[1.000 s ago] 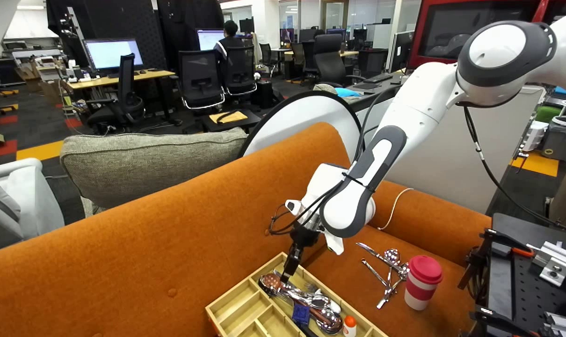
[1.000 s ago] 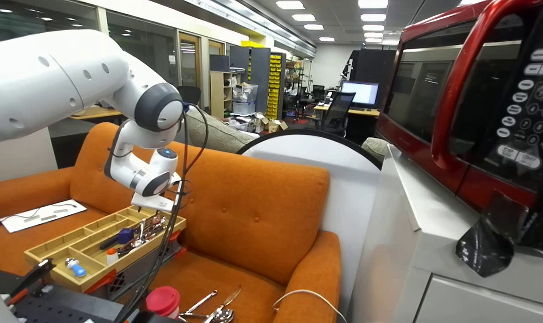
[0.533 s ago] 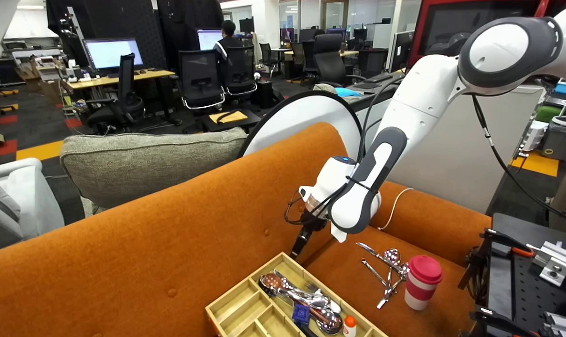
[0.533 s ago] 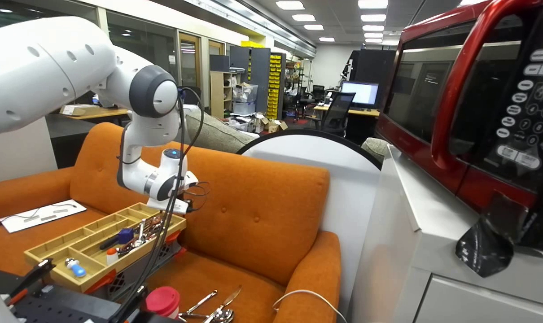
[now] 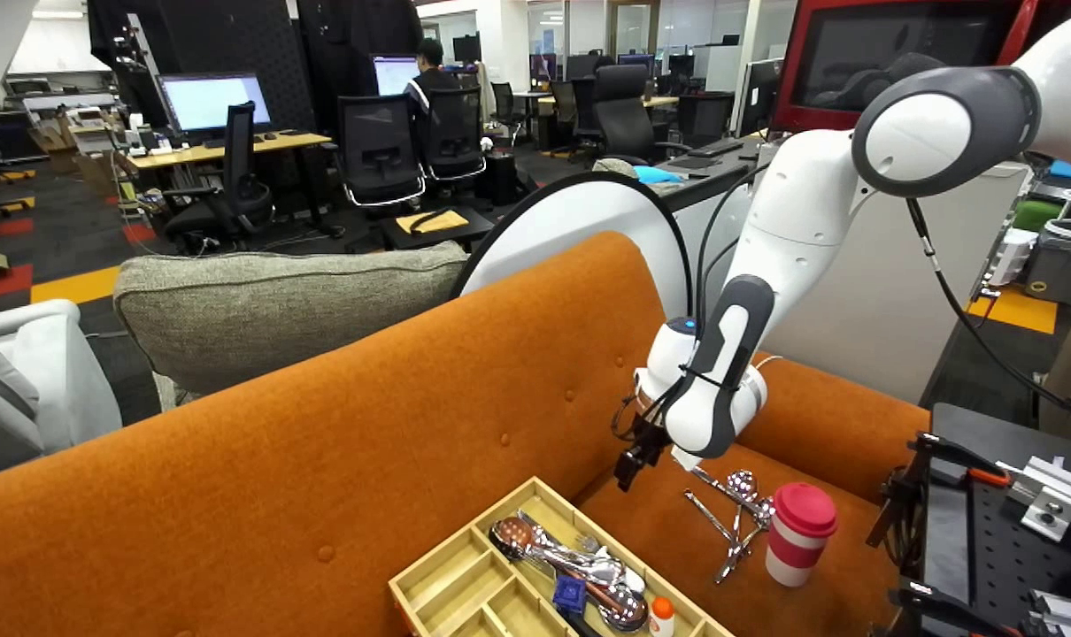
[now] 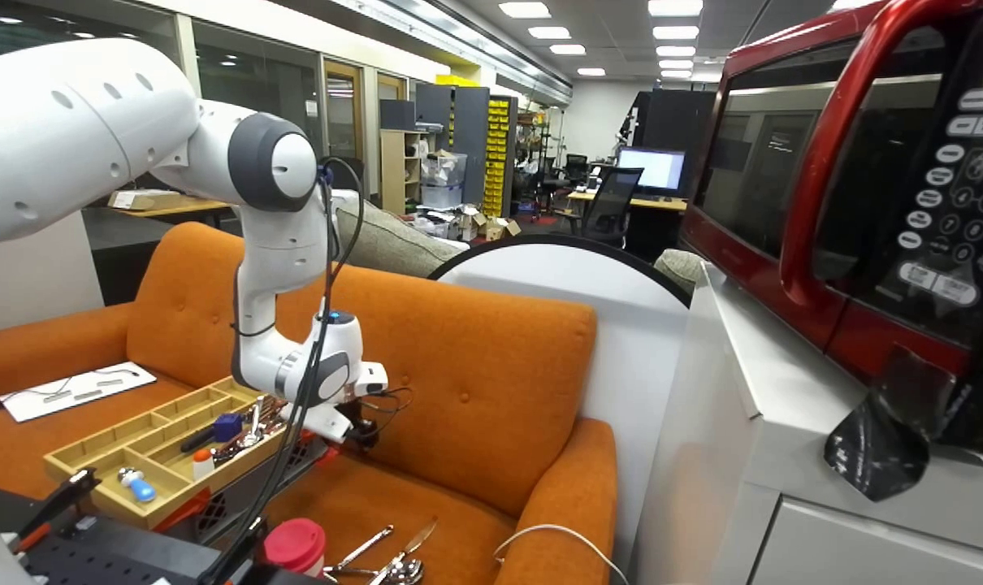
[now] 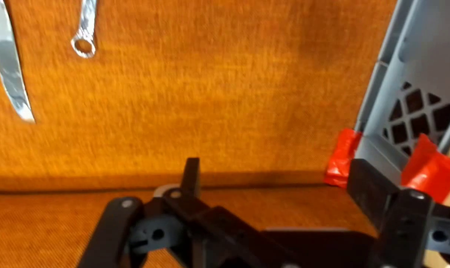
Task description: Pick up the bottle and spoons and put them on the tray
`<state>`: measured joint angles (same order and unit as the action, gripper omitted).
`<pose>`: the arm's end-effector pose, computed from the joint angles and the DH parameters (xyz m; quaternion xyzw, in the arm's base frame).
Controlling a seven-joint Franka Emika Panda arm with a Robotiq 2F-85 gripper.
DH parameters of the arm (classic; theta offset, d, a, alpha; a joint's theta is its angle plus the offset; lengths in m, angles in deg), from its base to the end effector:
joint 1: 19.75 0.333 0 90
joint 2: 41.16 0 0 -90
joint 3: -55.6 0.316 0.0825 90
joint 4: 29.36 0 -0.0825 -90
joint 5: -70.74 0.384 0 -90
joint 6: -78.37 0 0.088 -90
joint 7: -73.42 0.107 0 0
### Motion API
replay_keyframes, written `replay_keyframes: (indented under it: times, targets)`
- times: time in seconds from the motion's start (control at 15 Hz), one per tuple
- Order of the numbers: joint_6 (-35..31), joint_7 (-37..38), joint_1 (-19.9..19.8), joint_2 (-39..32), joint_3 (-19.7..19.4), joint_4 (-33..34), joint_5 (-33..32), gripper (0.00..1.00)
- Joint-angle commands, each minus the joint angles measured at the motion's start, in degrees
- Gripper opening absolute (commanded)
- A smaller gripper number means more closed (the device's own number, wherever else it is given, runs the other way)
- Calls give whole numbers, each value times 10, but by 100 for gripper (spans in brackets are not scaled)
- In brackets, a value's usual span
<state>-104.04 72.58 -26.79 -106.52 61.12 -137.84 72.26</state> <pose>0.5494 -0.0121 -0.0736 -0.9949 0.0504 -0.0770 0.0404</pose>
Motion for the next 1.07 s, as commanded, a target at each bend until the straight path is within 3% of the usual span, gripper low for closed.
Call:
replay_keyframes:
  times: [0.0, 0.4, 1.0]
  targets:
    - [9, 35, -14, -17, 0, -11, 29, 100]
    - [33, 85, -29, -59, -13, -6, 74, 100]
    - [13, 74, -17, -66, -19, -4, 63, 100]
